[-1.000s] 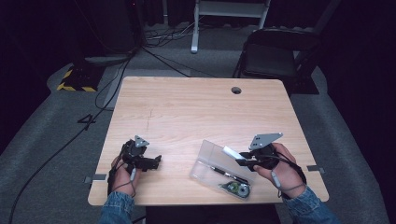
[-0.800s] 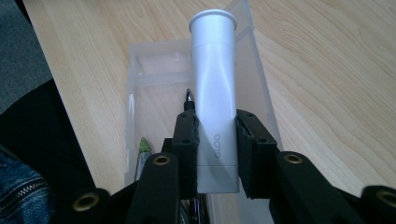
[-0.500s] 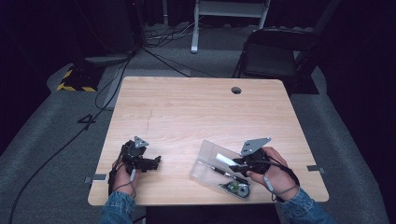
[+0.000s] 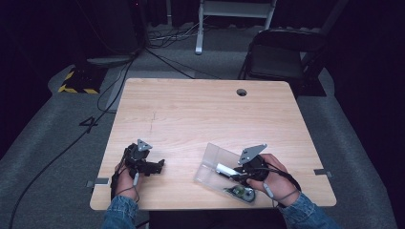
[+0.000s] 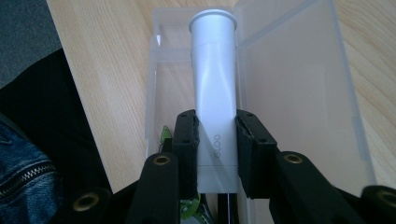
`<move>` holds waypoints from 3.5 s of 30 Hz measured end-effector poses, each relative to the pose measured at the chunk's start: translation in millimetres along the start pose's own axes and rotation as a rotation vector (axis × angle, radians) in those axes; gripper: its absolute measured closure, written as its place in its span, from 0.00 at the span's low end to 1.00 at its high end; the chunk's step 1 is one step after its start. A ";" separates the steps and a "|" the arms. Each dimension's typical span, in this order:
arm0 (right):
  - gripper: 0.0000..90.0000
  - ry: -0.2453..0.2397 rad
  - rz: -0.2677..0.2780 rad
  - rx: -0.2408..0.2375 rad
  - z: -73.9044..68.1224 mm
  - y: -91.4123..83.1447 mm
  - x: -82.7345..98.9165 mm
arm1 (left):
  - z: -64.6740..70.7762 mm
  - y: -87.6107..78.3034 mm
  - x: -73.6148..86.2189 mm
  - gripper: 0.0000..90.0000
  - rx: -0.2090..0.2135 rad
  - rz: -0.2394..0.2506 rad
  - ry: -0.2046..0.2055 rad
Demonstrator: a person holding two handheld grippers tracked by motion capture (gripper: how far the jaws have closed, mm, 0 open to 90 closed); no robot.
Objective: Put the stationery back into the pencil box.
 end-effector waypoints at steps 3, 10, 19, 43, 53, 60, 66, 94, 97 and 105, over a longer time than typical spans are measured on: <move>0.80 -0.012 -0.020 -0.007 -1.1 4.7 -0.2 | 0.0 0.0 0.0 0.00 0.000 0.000 0.000; 0.80 -0.035 -0.054 -0.021 -4.7 13.7 -1.5 | 0.0 0.0 0.0 0.00 0.000 0.000 0.000; 0.80 -0.057 -0.090 -0.025 -7.8 24.6 -4.4 | 0.0 0.0 0.0 0.00 0.000 0.000 0.000; 0.79 -0.088 -0.102 0.008 -7.4 41.3 -10.9 | 0.0 0.0 0.0 0.00 0.000 0.000 0.000; 0.79 -0.077 -0.107 0.023 -7.6 44.5 -10.9 | 0.0 0.0 0.0 0.00 0.000 0.000 0.000; 0.79 -0.070 -0.105 0.023 -8.1 46.1 -10.5 | 0.0 0.0 0.0 0.00 0.000 0.000 0.000; 0.78 -0.063 -0.096 0.017 -8.0 45.8 -9.9 | 0.0 0.0 0.0 0.00 0.000 0.000 0.000; 0.60 0.031 0.103 0.099 9.1 -3.0 -5.7 | 0.0 0.0 0.0 0.00 0.000 0.000 0.000; 0.58 0.044 0.123 0.119 14.4 -10.2 -3.0 | 0.0 0.0 0.0 0.00 0.000 0.000 0.000; 0.48 0.101 0.187 0.166 29.7 -29.5 7.7 | -0.7 -0.2 0.0 0.00 -0.002 -0.002 0.002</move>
Point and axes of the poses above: each handheld gripper's, and its own axes: y roughly forward along the jaws, x roughly out of its underside, z roughly to its right, the point moved 2 cm from there along y, roughly forward along the jaws, and after that the axes turned 12 degrees about -z, right-handed, at the moved point
